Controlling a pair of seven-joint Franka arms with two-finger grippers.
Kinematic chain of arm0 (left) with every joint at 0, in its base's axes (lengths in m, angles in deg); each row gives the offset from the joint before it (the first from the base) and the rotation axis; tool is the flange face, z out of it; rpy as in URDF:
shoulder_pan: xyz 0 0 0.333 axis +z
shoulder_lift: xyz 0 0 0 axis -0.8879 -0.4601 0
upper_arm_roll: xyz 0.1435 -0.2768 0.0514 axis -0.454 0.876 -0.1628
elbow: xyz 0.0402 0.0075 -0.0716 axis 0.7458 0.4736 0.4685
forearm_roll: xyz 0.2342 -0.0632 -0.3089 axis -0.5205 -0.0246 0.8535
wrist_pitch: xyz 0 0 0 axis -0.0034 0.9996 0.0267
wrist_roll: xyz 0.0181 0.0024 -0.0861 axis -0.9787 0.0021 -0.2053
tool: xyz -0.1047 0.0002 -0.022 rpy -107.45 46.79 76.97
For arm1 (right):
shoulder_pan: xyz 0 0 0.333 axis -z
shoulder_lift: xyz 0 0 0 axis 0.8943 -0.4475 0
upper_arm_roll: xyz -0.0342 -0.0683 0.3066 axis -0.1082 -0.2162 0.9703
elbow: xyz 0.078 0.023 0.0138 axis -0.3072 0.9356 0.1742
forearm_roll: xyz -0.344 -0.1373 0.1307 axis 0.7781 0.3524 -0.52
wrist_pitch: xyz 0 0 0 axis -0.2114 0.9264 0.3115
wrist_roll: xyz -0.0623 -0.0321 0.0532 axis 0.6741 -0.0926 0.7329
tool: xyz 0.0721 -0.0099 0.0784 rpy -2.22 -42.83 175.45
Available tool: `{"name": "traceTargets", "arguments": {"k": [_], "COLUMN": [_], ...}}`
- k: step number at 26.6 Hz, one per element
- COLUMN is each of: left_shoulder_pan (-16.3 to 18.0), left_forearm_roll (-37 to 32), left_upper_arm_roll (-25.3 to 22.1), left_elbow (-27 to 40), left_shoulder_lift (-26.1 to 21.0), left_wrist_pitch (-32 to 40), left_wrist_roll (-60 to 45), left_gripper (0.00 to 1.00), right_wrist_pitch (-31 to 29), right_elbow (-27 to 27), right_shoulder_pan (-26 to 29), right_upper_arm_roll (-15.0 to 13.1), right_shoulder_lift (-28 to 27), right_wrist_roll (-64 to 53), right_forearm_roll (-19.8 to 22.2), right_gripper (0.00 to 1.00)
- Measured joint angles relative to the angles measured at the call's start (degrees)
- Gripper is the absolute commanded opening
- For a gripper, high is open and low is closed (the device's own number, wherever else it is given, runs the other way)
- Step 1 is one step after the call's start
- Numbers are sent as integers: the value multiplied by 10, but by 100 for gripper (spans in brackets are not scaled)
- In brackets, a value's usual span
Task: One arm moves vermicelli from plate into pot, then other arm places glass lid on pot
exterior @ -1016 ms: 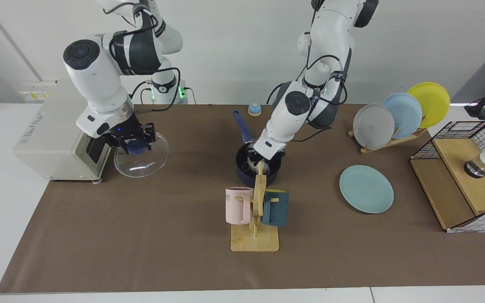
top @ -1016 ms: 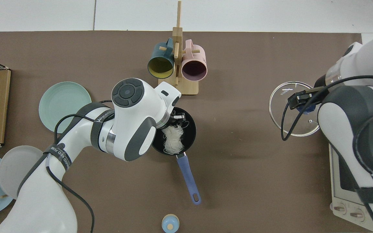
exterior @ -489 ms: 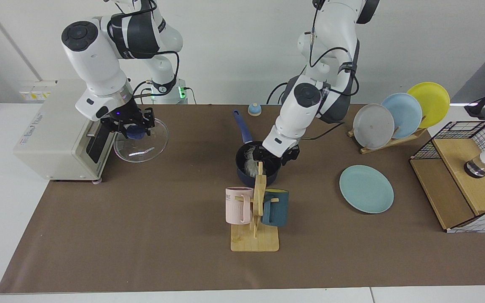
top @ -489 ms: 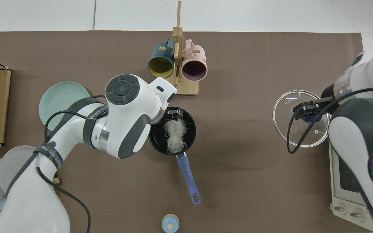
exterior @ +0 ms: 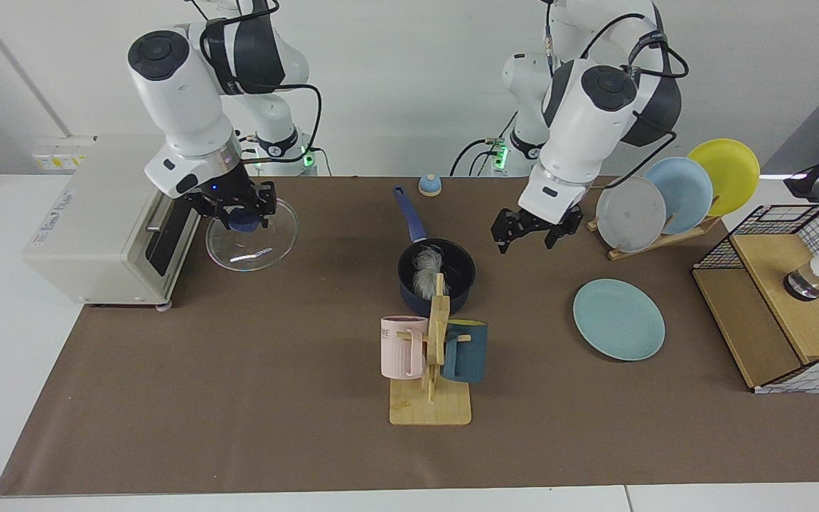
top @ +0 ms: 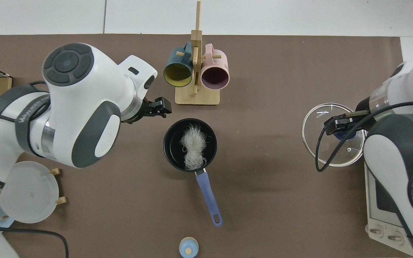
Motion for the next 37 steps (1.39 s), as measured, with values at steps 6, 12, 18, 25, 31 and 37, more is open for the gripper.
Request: {"name": "traceTargets", "arguments": {"k": [6, 12, 18, 25, 31, 37], "left_shoulder_pan": [19, 62, 117, 134, 131, 131], "left_forearm_roll": [0, 0, 4, 9, 9, 9], "left_upper_arm_roll": [-46, -68, -71, -67, -55, -52], "left_elbow": [-1, 0, 2, 3, 4, 5], "left_shoulder_lift": [37, 63, 65, 65, 64, 65], "left_wrist_pitch": [61, 89, 90, 90, 90, 90], "left_wrist_roll": [91, 192, 269, 289, 289, 289], "left_gripper": [100, 100, 100, 100, 100, 100], "right_wrist_pitch": [-8, -14, -15, -20, -35, -58], "right_elbow": [-1, -26, -65, -119, -155, -159], "right_shoulder_pan": [-3, -1, 3, 8, 8, 8], "right_upper_arm_roll": [57, 135, 208, 299, 345, 389], "right_shoulder_lift": [-2, -27, -80, -162, -217, -261], "right_wrist_roll": [83, 182, 268, 381, 438, 499], "right_forearm_roll": [4, 21, 56, 119, 162, 218], "right_gripper": [0, 0, 0, 0, 0, 0]}}
